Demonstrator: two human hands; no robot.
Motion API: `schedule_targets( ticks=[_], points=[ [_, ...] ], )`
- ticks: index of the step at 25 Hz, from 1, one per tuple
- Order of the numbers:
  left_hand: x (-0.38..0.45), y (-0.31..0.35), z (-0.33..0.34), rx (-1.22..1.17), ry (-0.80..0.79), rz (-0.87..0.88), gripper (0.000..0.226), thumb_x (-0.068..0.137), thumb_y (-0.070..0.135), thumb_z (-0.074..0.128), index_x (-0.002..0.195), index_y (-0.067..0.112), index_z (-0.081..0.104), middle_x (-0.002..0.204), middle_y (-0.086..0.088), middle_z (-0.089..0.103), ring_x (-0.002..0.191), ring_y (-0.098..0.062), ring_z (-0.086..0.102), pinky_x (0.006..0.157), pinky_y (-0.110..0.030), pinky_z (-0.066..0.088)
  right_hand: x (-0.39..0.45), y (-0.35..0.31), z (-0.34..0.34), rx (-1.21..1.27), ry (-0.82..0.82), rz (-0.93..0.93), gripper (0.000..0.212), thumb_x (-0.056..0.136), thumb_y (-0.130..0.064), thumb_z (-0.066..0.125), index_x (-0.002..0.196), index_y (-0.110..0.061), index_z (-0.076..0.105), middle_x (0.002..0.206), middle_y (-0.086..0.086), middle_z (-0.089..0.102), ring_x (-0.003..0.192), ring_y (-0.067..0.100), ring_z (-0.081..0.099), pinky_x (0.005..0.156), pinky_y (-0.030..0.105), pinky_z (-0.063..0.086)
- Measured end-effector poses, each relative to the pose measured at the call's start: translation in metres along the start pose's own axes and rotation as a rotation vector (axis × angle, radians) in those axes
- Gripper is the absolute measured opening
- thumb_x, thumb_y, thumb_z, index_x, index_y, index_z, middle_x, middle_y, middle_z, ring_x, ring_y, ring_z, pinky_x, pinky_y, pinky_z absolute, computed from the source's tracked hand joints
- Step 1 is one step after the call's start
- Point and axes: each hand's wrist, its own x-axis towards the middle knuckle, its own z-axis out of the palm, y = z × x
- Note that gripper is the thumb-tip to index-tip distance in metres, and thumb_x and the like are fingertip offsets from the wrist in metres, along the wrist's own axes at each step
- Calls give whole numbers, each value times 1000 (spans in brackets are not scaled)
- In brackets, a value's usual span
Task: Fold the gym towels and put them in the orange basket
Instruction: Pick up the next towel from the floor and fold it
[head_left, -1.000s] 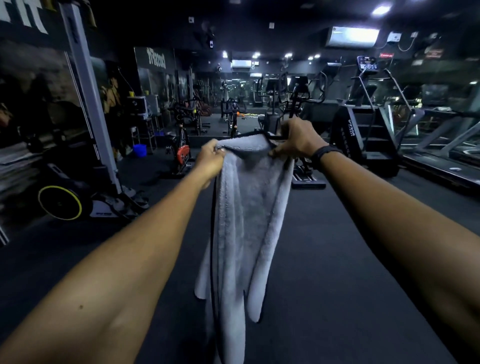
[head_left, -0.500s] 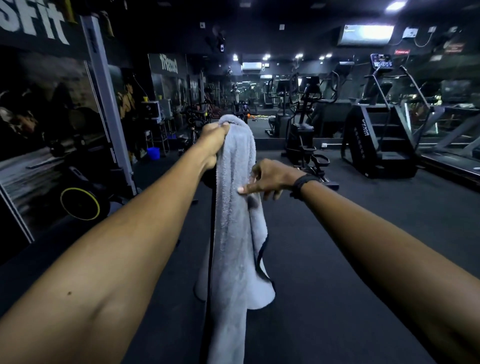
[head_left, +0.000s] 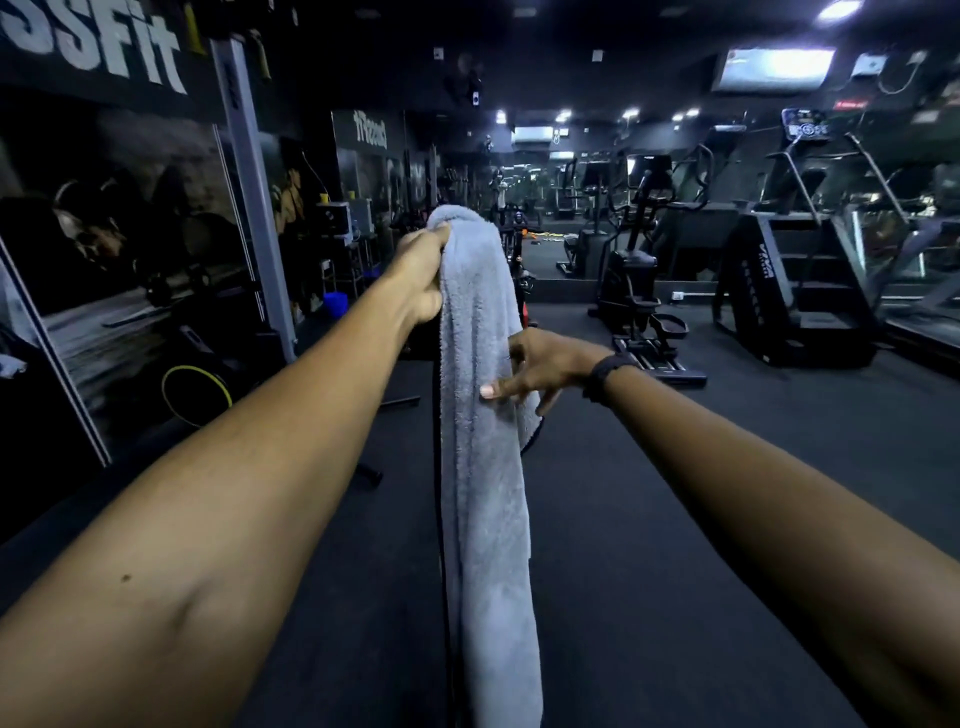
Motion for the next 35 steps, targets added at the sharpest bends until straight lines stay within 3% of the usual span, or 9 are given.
schedule_targets(
  ticks=[5,9,14,17,19,22,27,31,35],
  points=[
    [-5,2,-6,118,-54,9,47,95,45,51,118,5,63,96,-14,71,85,-27,68,73,-33,56,12,-16,-3,-152,404,-169,29,95,-22,53,79,2,52,89,19,63,82,36,65,72,45,54],
    [-18,-27,-27,446,-246,-91,73,51,89,54,79,22,60,64,7,53,55,-10,49,58,-23,40,14,-24,-21,108,680,-210,23,95,-15,47,72,-11,50,82,8,56,75,22,51,68,32,43],
    [-23,-58,-22,932,-496,29,88,54,68,80,126,24,55,124,10,61,111,-8,58,98,-31,47,25,-21,-43,418,898,-91,23,86,-9,50,74,-15,69,78,1,64,80,17,55,72,32,47],
    [-17,-67,-6,899,-350,150,56,71,35,82,118,13,61,119,-3,66,109,-17,62,95,-31,49,34,-13,-44,564,823,-53,19,82,-12,55,65,-13,63,69,5,62,74,25,60,74,45,55],
    [-10,-70,-3,806,-253,100,36,81,21,70,112,4,64,112,-10,68,105,-23,63,90,-31,48,27,-11,-39,662,717,-119,23,87,-9,59,65,-13,52,64,7,53,65,21,56,65,39,55],
    [-9,-68,-5,514,-92,-67,37,91,28,57,120,4,55,111,-10,66,103,-23,63,92,-32,50,4,-2,-30,580,524,-189,26,91,-8,64,70,-12,49,58,4,50,44,7,50,45,22,48],
    [-8,-46,-10,81,-5,-152,27,100,30,46,113,10,59,90,-8,70,75,-17,69,62,-26,56,-24,20,-22,205,-81,141,42,80,-37,75,91,2,68,71,14,68,55,20,65,52,27,56],
    [-14,-35,-10,89,-4,-163,33,99,33,46,122,10,53,92,-7,67,75,-16,65,63,-26,55,-21,20,-11,183,6,151,27,93,-15,63,107,8,58,61,12,66,47,17,64,47,29,57],
    [-15,-21,-14,662,155,99,25,102,38,35,86,22,46,96,0,55,93,-20,51,81,-31,41,-19,25,-18,209,161,153,19,97,-3,48,107,11,57,53,9,64,38,15,59,39,27,52]
  ],
)
